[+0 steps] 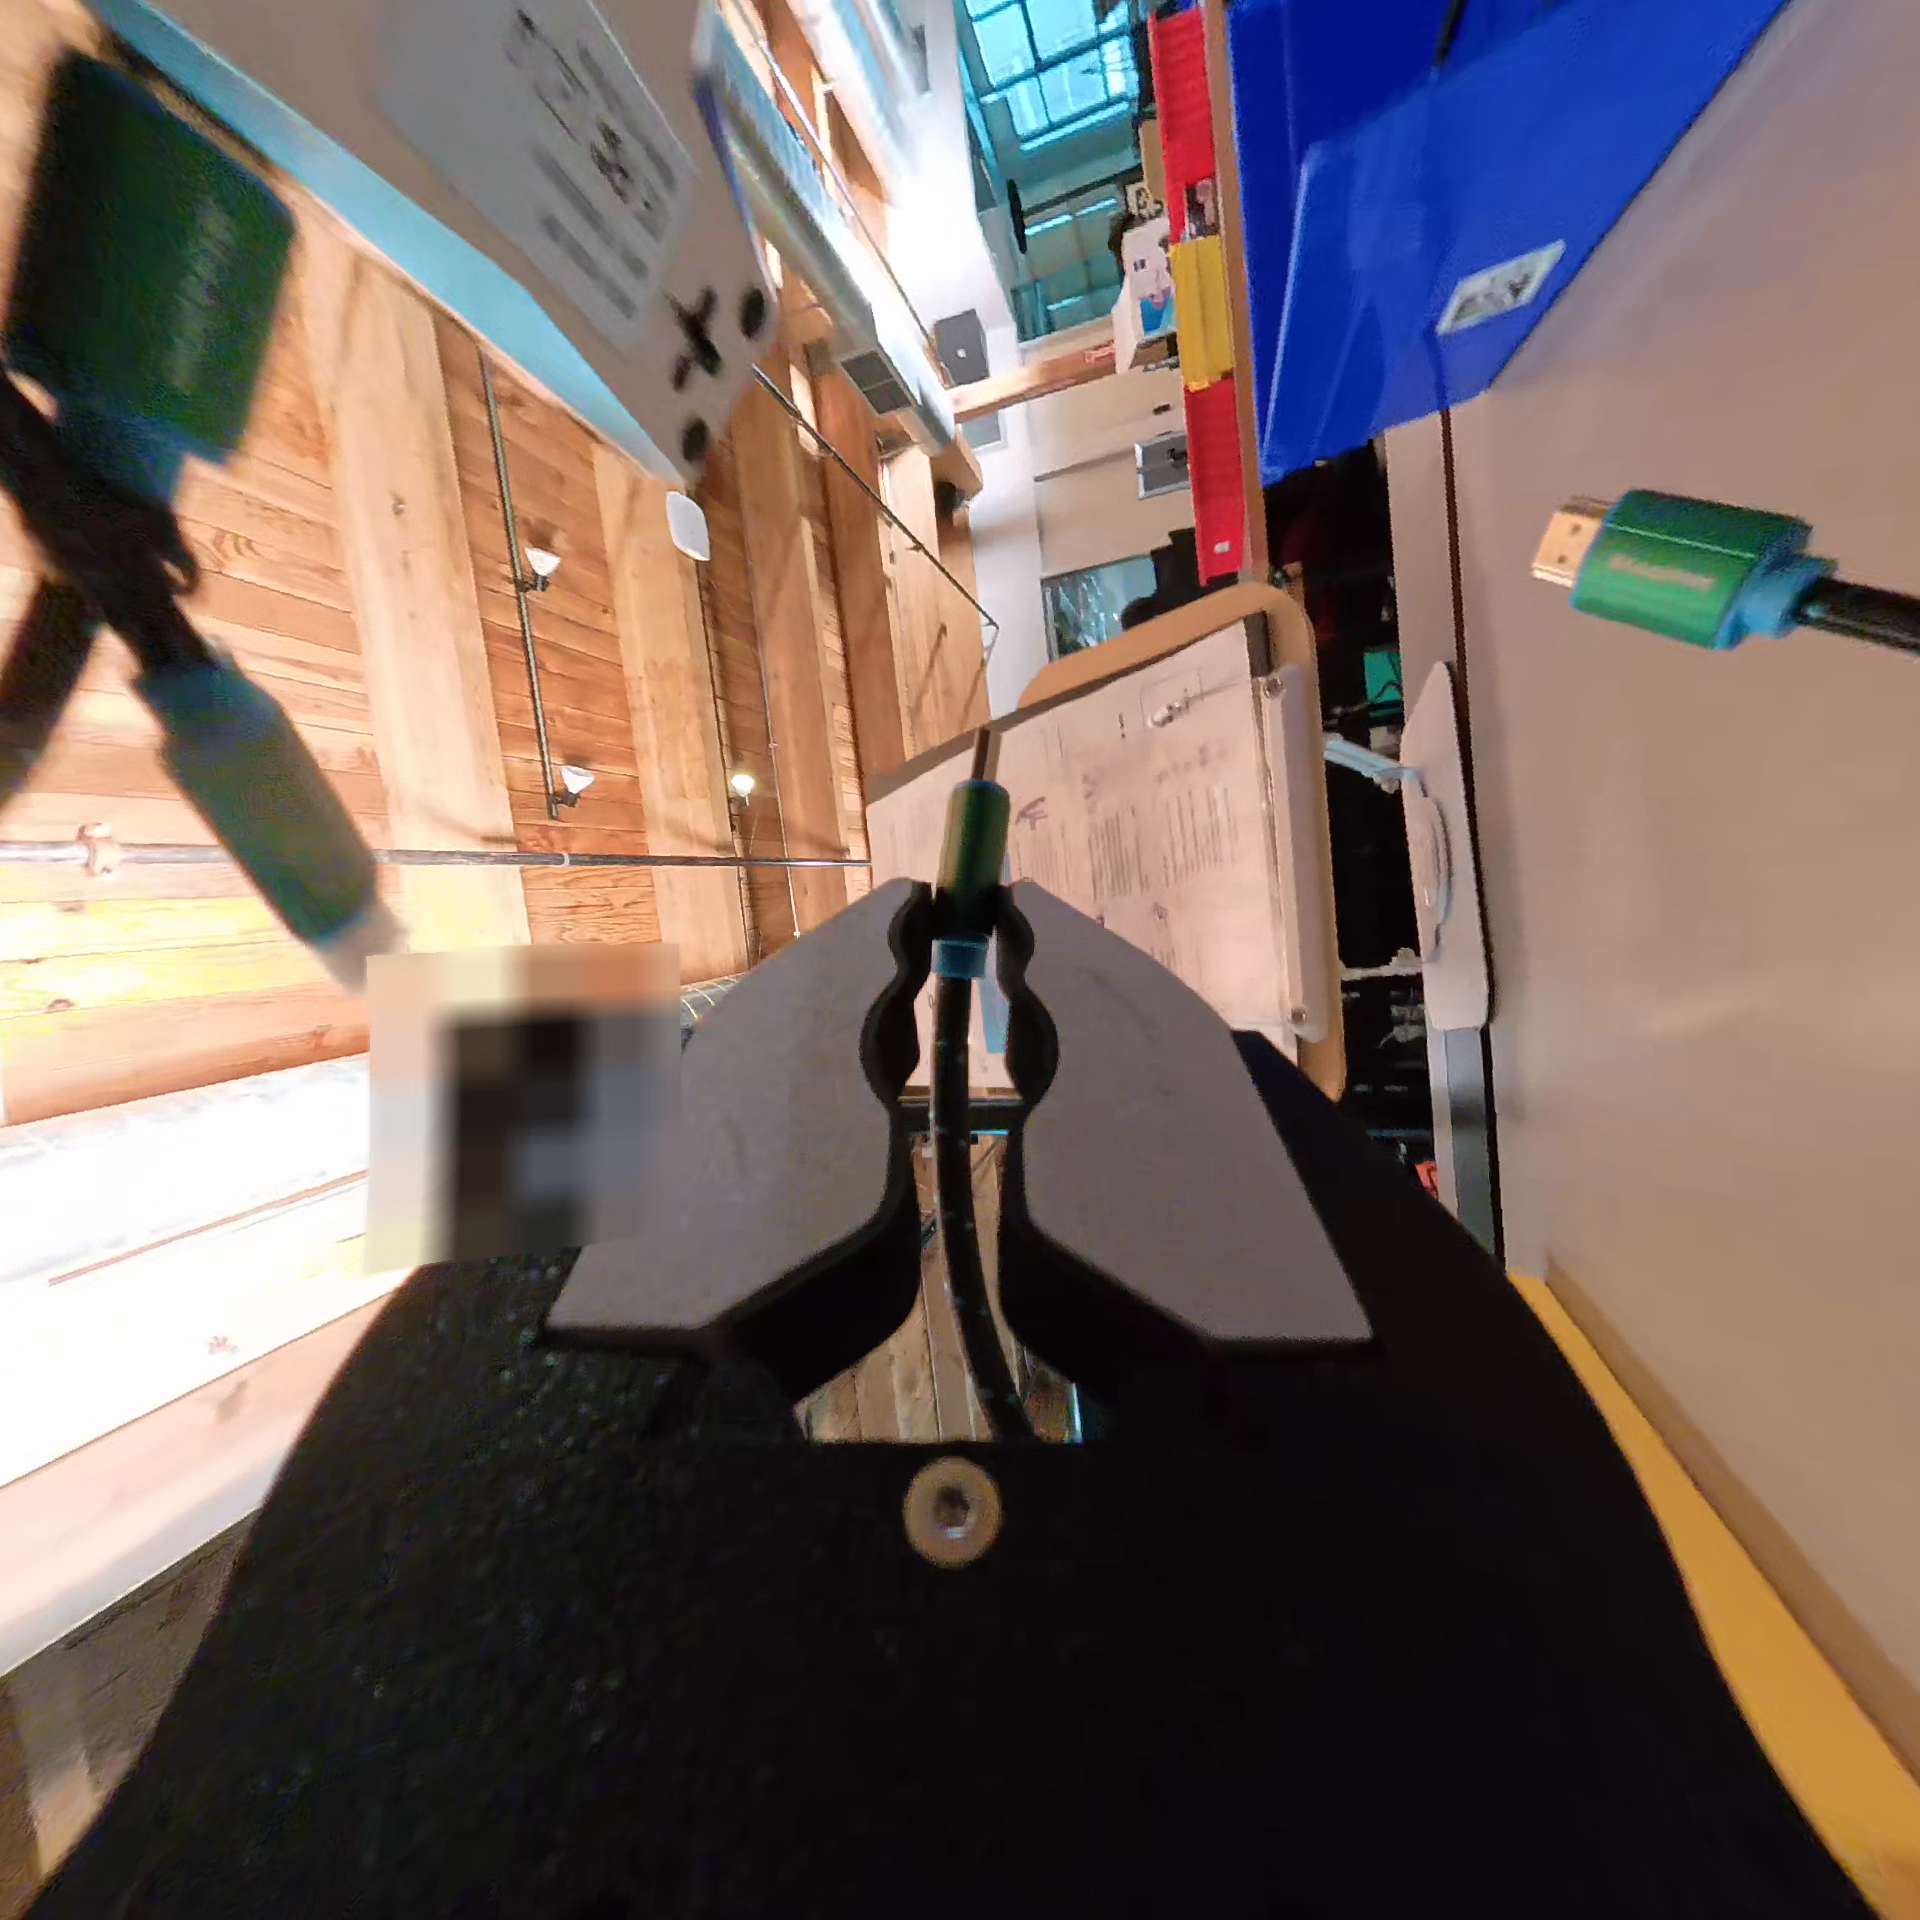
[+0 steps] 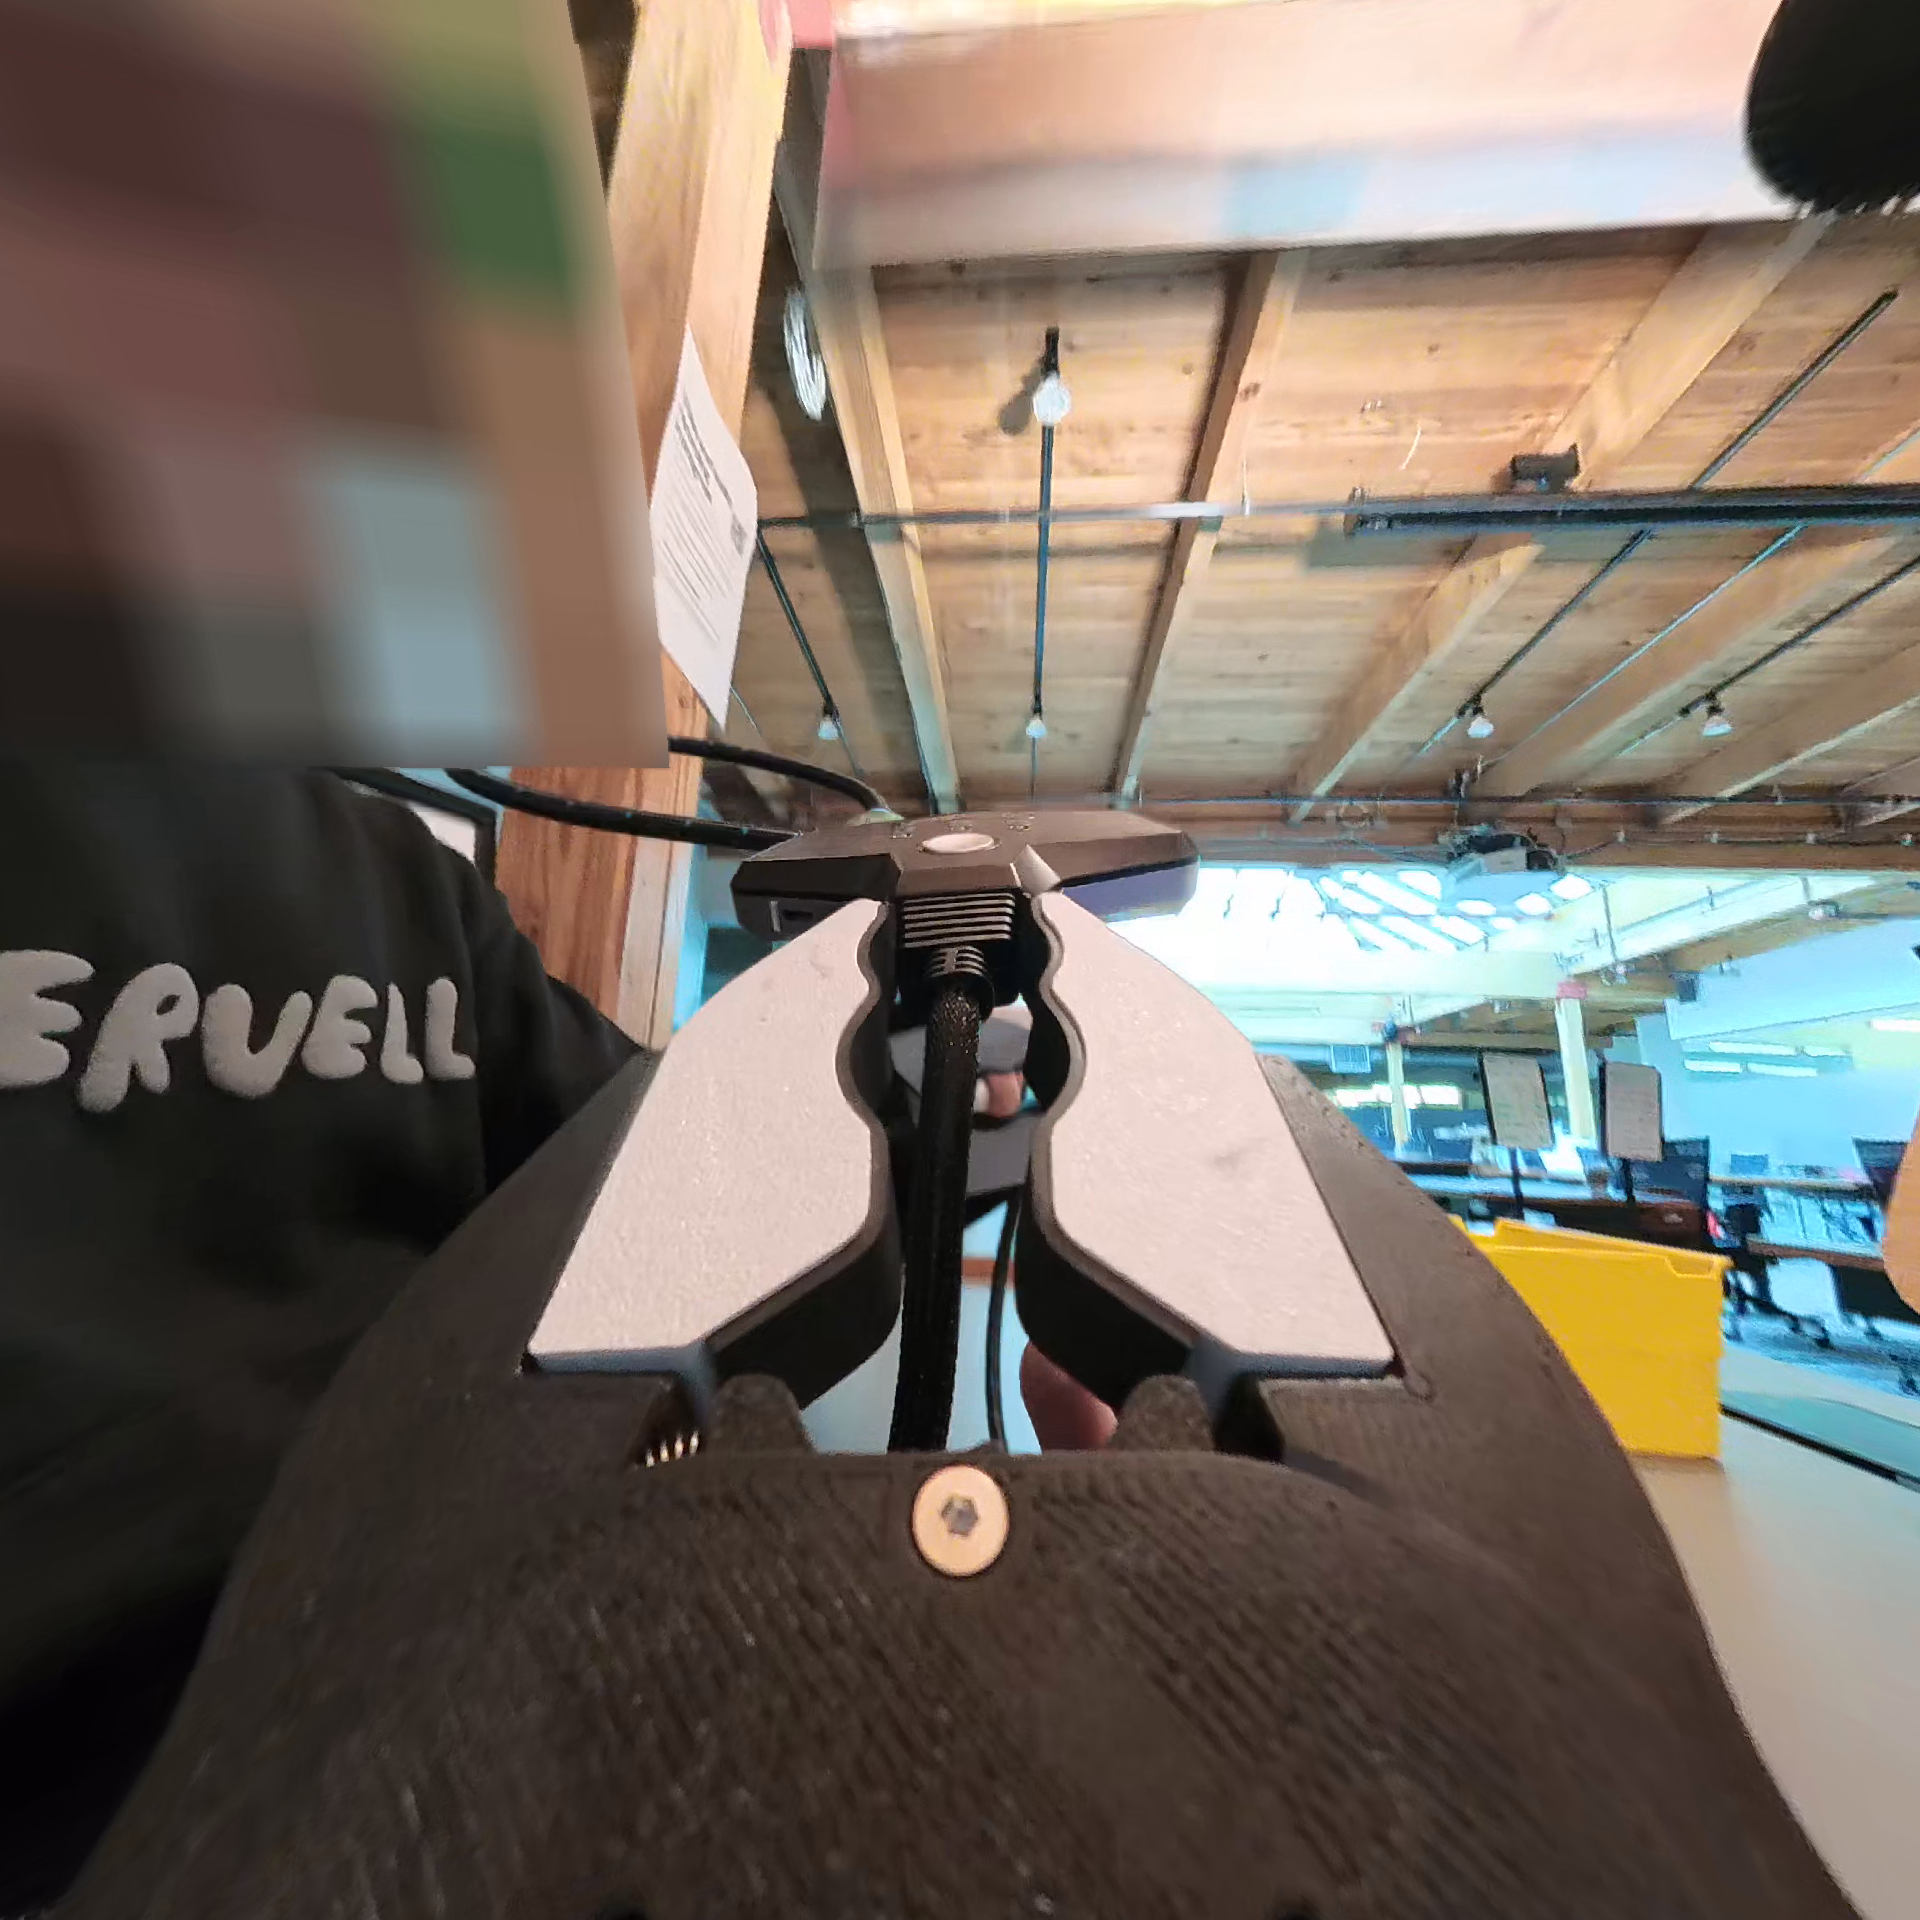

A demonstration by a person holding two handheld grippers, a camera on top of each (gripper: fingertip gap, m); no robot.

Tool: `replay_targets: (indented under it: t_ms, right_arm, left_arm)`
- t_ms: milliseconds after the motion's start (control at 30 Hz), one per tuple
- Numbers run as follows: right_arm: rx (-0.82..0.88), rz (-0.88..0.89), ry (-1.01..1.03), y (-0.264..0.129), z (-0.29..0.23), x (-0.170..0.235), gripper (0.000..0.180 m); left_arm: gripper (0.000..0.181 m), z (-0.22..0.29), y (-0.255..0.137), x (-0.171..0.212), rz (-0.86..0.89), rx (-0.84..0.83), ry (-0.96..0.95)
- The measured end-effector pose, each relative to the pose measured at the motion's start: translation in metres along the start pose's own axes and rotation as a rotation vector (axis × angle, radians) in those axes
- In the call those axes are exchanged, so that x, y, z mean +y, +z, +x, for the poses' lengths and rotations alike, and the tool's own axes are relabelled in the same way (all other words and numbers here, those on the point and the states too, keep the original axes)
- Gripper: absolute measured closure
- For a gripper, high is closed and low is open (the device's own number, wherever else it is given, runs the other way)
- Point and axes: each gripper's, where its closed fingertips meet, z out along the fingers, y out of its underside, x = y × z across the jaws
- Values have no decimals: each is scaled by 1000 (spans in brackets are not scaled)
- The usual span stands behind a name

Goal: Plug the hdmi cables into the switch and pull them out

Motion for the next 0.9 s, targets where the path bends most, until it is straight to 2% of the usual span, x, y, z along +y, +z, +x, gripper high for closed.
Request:
replay_targets:
  t_ms: [233,533,767,900]
  right_arm:
    - [6,-166,21,10,1,32,158]
    - [39,-152,15,5,6,26,157]
    - [27,-196,37,8,6,36,157]
    - [38,-161,1,4,7,28,157]
  left_arm:
    - [169,-18,2,-25,32,-102,-52]
    - [170,-28,-6,-20,58,-110,-51]
    - [170,-36,-8,-23,101,-102,-106]
    - [169,-17,-4,-20,89,2,-66]
